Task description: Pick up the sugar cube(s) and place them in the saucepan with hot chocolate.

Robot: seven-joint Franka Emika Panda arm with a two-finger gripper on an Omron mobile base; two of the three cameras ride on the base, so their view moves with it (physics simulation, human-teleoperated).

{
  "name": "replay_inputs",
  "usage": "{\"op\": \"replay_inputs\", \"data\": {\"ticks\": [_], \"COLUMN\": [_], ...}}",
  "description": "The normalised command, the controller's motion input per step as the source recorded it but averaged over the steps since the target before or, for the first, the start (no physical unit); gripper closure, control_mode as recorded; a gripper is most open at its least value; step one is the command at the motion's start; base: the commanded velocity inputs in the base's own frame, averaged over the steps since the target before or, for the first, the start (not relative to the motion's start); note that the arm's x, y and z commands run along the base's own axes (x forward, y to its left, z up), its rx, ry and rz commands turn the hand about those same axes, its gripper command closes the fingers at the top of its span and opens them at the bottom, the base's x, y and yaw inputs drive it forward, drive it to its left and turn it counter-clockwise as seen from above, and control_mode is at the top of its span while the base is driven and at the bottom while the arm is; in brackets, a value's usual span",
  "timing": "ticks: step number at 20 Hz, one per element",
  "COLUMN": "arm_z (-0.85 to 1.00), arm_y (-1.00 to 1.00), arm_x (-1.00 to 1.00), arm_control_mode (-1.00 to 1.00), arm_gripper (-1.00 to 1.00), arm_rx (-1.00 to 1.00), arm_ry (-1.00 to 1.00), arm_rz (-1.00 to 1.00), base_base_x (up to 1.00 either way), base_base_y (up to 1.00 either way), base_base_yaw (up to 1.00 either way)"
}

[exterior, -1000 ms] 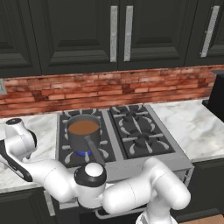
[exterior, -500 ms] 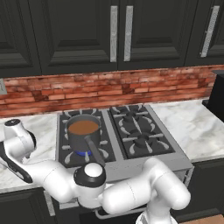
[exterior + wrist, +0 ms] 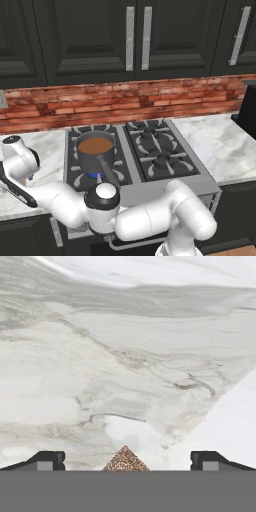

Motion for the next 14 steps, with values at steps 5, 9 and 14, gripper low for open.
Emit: {"op": "replay_inputs", "data": {"ticks": [5,9,14], "arm_z": [-0.26,-0.23,-0.25], "arm_y": [0.00,0.00,0.00], "arm_x": [-0.03,-0.07,-0.20], "arm_control_mode": [-1.00,-1.00,-1.00], "arm_gripper": [-1.00,-1.00,-1.00], "arm_rx": [0.00,0.00,0.00], "arm_ry": [0.02,0.01,0.04], "arm_rz": [0.00,0.00,0.00], "base_base_x": [0.00,0.00,0.00], "base_base_y": [0.00,0.00,0.00], "base_base_yaw": [0.00,0.00,0.00]}}
